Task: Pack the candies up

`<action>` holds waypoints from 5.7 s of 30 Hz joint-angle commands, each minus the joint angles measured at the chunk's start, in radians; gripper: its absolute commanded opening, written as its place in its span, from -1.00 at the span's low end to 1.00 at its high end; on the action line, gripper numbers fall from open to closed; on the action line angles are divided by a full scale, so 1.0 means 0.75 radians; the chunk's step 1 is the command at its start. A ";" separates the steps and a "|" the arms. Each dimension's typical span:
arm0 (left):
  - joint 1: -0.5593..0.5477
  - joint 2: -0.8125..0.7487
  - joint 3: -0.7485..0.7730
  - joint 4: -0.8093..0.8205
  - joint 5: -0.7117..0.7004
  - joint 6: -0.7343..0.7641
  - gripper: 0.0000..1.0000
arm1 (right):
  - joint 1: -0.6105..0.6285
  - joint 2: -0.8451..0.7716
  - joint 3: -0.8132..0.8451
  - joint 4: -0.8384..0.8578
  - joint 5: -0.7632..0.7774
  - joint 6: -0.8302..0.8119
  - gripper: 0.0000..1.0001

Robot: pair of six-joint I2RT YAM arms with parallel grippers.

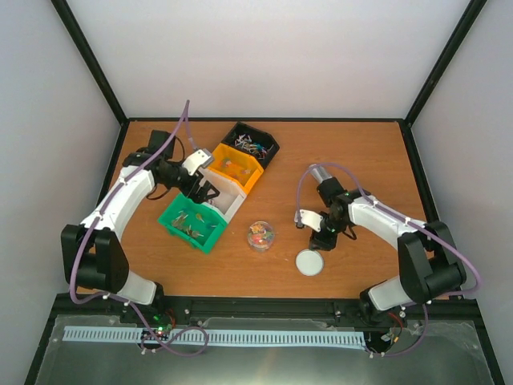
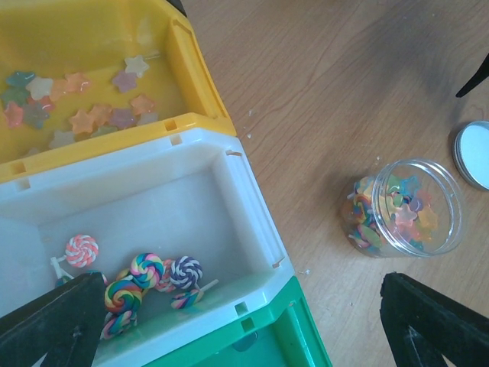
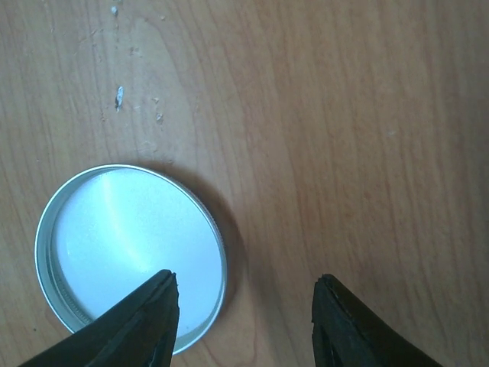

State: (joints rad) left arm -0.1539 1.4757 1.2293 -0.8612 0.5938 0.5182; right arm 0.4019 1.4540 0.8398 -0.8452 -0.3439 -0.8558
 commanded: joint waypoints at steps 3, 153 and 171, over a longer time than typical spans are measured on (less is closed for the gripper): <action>-0.018 -0.007 -0.032 0.036 0.017 0.043 0.99 | 0.087 0.051 -0.075 0.113 0.098 0.078 -0.15; -0.422 0.033 0.095 0.461 0.022 0.016 0.99 | -0.232 0.120 0.138 1.164 -1.114 1.496 -0.94; -0.786 0.048 -0.029 0.592 -0.528 0.444 1.00 | -0.083 0.205 0.099 1.280 -1.214 1.698 -0.94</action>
State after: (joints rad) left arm -0.7238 1.5078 1.2228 -0.4870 0.2882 0.7944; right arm 0.3115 1.6192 0.9119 0.1024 -1.2140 0.4191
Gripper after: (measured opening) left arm 0.999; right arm 0.111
